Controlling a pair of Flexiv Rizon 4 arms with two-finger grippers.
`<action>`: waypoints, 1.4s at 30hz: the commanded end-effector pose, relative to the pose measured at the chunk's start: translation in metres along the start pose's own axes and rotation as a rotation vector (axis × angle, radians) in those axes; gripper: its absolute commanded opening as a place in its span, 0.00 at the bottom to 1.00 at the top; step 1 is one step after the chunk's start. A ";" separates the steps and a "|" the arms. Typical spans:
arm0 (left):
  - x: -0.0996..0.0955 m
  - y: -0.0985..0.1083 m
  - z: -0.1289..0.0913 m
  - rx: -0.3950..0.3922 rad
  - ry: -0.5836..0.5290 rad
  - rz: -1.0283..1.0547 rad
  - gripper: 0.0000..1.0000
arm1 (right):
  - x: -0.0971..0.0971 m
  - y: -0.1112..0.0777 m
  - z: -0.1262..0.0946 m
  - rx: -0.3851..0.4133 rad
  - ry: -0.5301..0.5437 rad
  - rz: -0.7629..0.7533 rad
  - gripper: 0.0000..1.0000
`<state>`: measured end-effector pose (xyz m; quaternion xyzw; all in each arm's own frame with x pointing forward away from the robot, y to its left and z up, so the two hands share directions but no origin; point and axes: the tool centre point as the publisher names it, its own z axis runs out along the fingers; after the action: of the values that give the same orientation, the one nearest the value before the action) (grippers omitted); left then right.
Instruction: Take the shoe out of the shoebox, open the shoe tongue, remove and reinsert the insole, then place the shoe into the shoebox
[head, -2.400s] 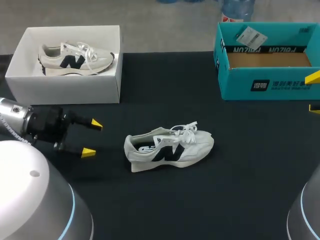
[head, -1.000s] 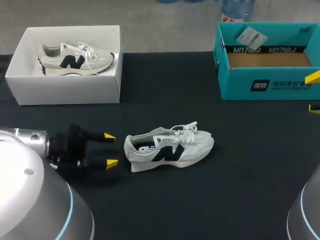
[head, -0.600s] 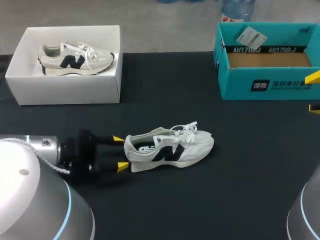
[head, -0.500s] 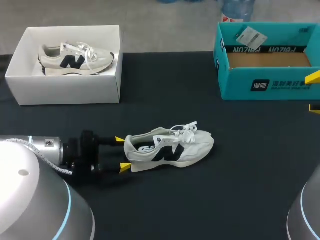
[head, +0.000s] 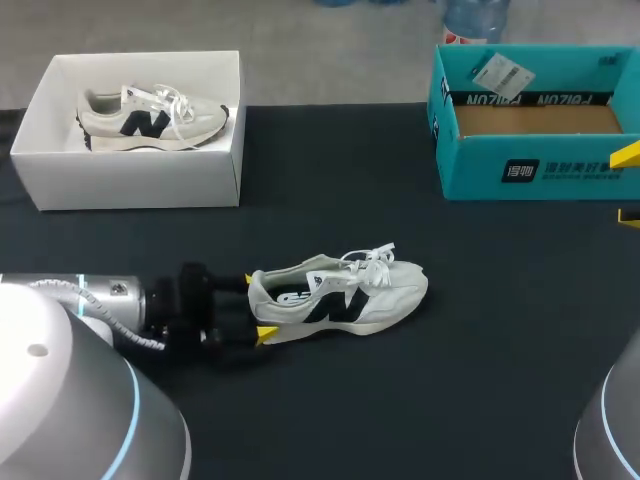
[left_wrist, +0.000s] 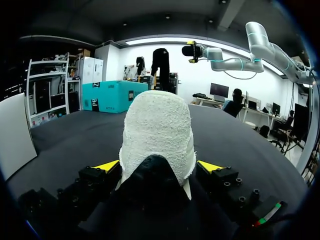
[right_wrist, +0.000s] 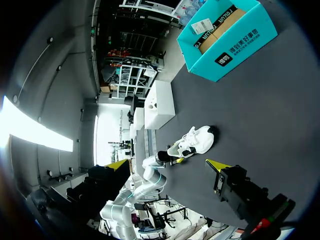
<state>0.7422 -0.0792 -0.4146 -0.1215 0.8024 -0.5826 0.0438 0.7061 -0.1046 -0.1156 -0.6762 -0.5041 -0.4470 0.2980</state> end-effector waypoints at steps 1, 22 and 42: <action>-0.001 0.002 0.009 0.001 -0.006 0.000 1.00 | 0.000 -0.002 0.000 -0.003 -0.003 0.001 1.00; -0.005 0.007 0.006 -0.034 0.100 0.071 0.00 | 0.000 -0.002 0.000 -0.003 -0.003 0.001 1.00; -0.012 0.011 -0.007 -0.075 0.232 0.126 0.00 | 0.000 -0.002 0.000 -0.003 -0.003 0.001 1.00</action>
<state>0.7475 -0.0725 -0.4214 -0.0096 0.8295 -0.5583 -0.0084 0.7061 -0.1047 -0.1156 -0.6762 -0.5041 -0.4470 0.2980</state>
